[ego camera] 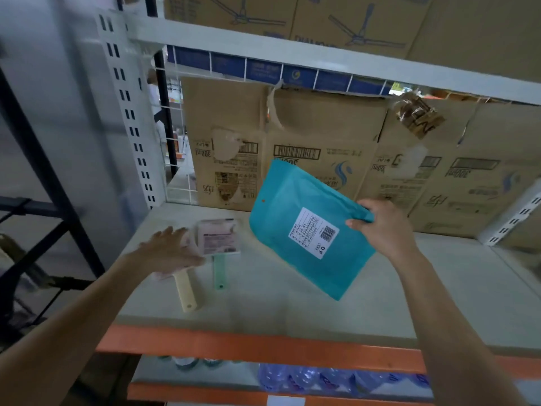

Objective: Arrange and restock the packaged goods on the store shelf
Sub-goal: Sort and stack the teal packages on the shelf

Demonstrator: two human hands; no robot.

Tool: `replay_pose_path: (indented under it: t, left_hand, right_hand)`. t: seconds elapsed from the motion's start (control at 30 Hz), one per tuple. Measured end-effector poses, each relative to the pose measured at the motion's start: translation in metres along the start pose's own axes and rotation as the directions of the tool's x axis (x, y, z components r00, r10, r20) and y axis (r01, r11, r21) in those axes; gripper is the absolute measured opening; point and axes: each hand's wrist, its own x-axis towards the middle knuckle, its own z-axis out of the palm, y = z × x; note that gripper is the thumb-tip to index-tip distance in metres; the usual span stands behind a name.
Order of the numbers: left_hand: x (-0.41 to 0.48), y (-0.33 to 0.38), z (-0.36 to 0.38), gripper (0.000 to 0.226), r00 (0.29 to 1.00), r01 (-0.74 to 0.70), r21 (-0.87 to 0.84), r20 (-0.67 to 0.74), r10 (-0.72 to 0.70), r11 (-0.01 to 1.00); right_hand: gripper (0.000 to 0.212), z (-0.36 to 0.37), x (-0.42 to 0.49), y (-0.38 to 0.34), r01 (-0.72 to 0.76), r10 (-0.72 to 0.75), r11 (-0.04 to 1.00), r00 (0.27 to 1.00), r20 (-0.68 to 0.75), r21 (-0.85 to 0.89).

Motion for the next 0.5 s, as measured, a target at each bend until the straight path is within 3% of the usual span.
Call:
replay_pose_path:
  t: [0.1,0.23,0.37,0.5]
  left_hand:
    - [0.028,-0.023,0.022,0.102,0.995,0.057,-0.050,-0.074,-0.061,0.997]
    - [0.003,0.014,0.023,0.087,0.973,0.145,-0.031,-0.179,-0.148,0.989]
    - [0.006,0.020,0.027,0.085,0.942,0.255,-0.166,-0.179,-0.284,0.952]
    - [0.006,0.022,0.032,0.088,0.936,0.278,-0.148,-0.178,-0.302,0.949]
  right_hand:
    - [0.025,0.001,0.002,0.008,0.017,-0.018,0.999,1.000,0.022,0.031]
    - [0.025,0.003,0.007,0.013,0.053,-0.056,0.997,0.998,0.044,0.053]
    - [0.021,0.001,0.009,0.014,0.108,-0.112,0.992,0.992,0.054,0.062]
    - [0.021,0.004,0.012,0.017,0.131,-0.137,0.989,0.988,0.076,0.072]
